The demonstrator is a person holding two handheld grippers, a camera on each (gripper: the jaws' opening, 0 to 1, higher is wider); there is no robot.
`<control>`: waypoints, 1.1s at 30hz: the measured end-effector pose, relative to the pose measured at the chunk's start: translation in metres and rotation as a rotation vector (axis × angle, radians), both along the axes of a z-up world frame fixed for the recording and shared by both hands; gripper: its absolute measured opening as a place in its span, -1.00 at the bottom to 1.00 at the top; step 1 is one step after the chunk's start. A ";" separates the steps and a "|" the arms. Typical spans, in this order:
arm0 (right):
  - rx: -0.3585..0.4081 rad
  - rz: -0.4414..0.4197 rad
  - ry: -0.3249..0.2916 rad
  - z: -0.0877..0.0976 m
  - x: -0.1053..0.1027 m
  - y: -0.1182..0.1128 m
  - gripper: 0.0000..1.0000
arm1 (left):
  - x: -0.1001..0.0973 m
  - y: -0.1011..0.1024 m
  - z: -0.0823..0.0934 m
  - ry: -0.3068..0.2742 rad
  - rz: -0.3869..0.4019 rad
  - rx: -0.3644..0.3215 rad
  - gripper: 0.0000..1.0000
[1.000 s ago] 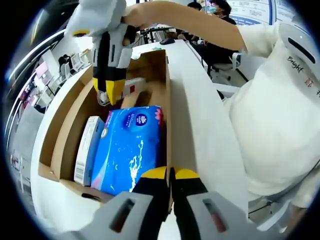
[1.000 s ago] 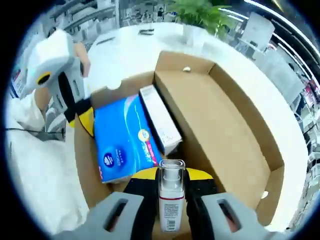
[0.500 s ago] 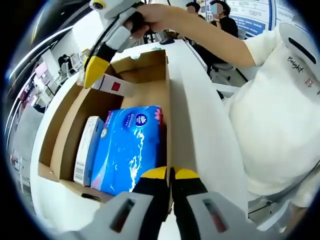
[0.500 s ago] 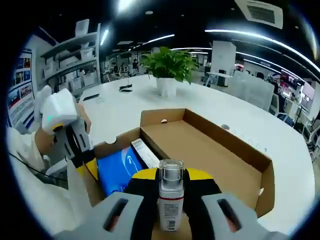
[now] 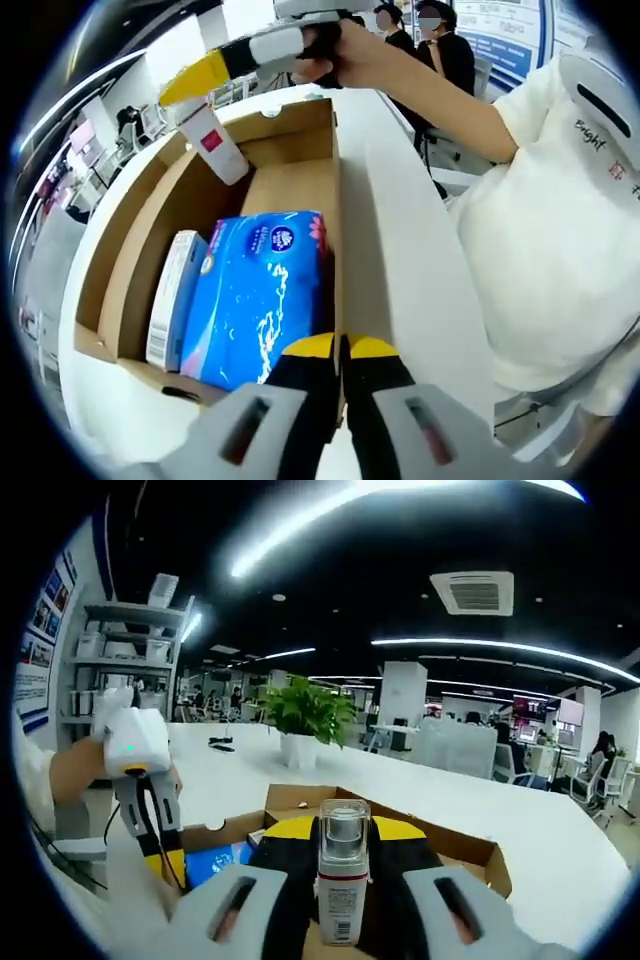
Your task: Operate the shoe box by opening the lid, removing the specified soft item, and placing it in the target area until the item is outside and the box remains undamaged.
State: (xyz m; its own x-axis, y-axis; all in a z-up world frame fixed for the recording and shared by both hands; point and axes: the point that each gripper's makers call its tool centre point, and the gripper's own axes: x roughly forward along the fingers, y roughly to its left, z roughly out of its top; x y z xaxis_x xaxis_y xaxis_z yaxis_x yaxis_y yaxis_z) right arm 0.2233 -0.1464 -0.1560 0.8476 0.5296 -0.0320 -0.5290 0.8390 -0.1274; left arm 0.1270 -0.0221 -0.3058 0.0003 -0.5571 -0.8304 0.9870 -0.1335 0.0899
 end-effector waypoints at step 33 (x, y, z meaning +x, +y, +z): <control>0.115 -0.108 -0.077 0.015 -0.014 -0.054 -0.64 | 0.013 0.000 -0.001 -0.009 0.000 -0.007 -0.98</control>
State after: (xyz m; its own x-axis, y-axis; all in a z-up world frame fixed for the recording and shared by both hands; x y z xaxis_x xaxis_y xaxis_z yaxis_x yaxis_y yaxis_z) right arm 0.2092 -0.2002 -0.1411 0.8973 0.4320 0.0907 -0.4276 0.9017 -0.0644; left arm 0.1396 -0.0219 -0.3067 0.0078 -0.5633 -0.8262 0.9861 -0.1329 0.1000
